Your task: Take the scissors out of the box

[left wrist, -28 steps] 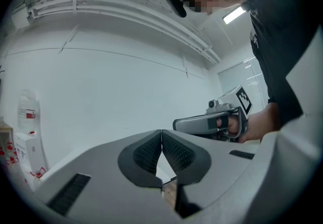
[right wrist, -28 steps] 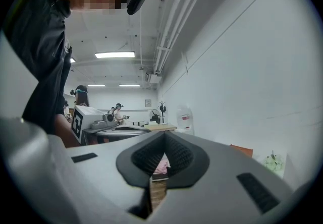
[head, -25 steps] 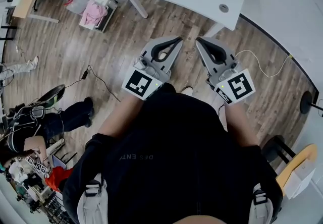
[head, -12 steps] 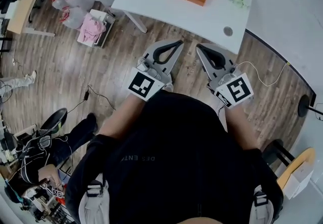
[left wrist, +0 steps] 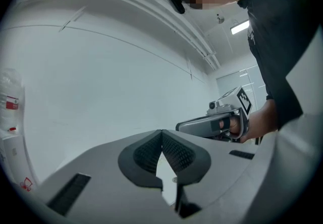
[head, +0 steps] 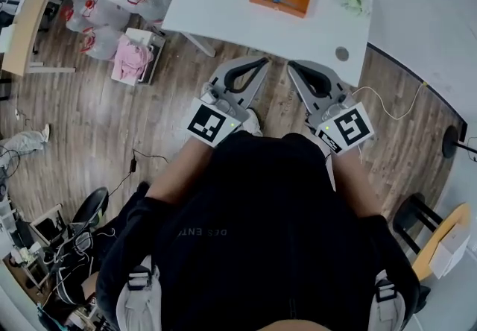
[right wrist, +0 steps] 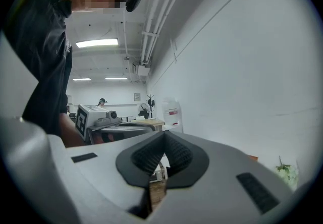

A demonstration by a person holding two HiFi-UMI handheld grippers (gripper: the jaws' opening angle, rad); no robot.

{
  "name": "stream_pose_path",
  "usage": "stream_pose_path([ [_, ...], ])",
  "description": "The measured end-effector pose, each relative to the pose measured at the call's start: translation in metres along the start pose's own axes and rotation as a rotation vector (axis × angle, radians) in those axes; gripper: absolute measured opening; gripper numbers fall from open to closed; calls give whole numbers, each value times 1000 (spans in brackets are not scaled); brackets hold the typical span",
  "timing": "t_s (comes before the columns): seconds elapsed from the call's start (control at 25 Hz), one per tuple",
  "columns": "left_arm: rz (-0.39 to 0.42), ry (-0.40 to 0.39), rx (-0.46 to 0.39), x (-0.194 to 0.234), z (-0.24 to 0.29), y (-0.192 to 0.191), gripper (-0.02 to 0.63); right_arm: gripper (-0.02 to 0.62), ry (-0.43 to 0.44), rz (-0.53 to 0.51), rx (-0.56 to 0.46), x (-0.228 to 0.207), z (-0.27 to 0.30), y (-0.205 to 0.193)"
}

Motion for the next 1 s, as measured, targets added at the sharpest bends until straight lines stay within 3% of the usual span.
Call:
stream_pose_path([
  [0.24, -21, -24, -7, 26, 12, -1, 18, -6, -53, 1, 12, -15, 12, 0],
  [0.48, -21, -50, 10, 50, 30, -20, 20, -6, -54, -4, 22, -45, 31, -11],
  [0.64, -7, -13, 10, 72, 53, -42, 19, -5, -37, -27, 33, -88, 48, -36],
  [1.0, 9, 62, -13, 110, 92, -44, 20, -2, 23, -42, 95, -154, 90, -46],
])
Point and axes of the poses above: the fingertips, and each gripper's own axes: z forward along the fingers, x to its left, y out of its top, the point moved 9 cm from there along -z, backward along the fingers, and after that the axes turned 12 degrees about -x, right-handed, at the moved point
